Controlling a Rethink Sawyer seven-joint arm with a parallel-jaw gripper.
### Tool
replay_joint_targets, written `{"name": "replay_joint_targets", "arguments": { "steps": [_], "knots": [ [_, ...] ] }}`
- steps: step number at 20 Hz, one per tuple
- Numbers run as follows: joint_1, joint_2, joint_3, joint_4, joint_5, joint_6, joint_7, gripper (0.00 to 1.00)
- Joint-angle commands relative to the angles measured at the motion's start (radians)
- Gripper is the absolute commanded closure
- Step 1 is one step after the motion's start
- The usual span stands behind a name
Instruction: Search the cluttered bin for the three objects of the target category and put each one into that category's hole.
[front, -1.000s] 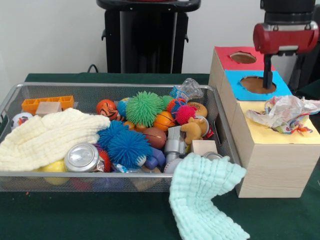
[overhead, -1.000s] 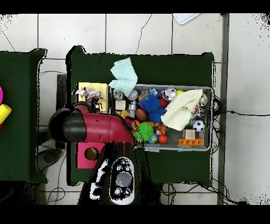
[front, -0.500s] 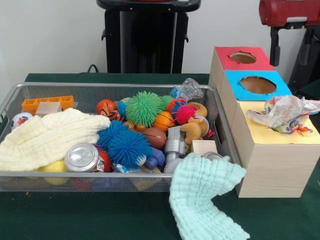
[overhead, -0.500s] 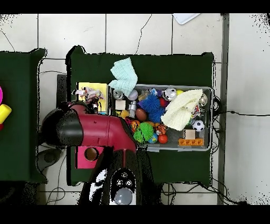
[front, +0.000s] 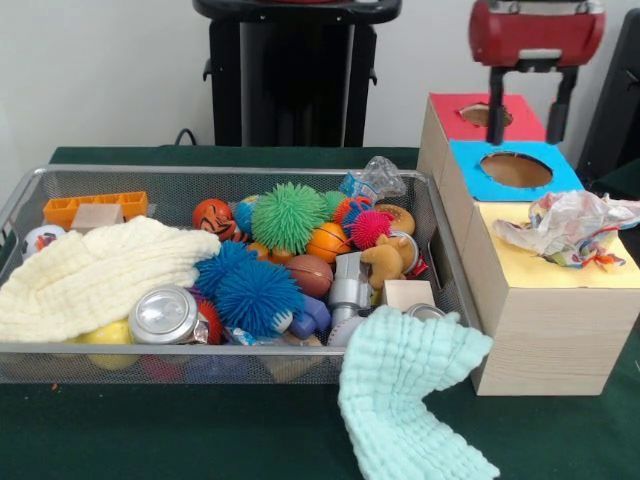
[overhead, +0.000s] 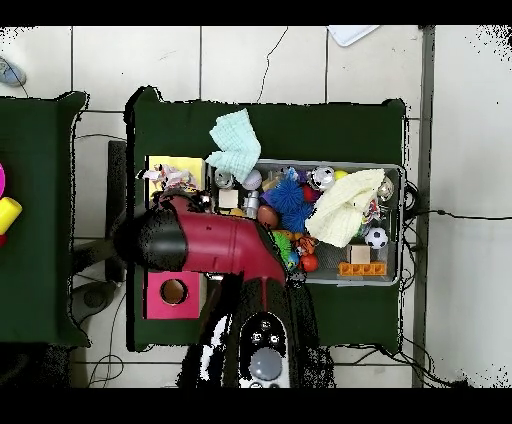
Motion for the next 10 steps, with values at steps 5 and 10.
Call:
{"name": "replay_joint_targets", "arguments": {
  "steps": [5,10],
  "knots": [
    [-0.111,0.062,0.056,0.047,-0.174,-0.003,-0.021,0.00],
    [-0.143,0.054,0.054,0.048,-0.253,0.007,-0.033,0.00]
  ]
}}
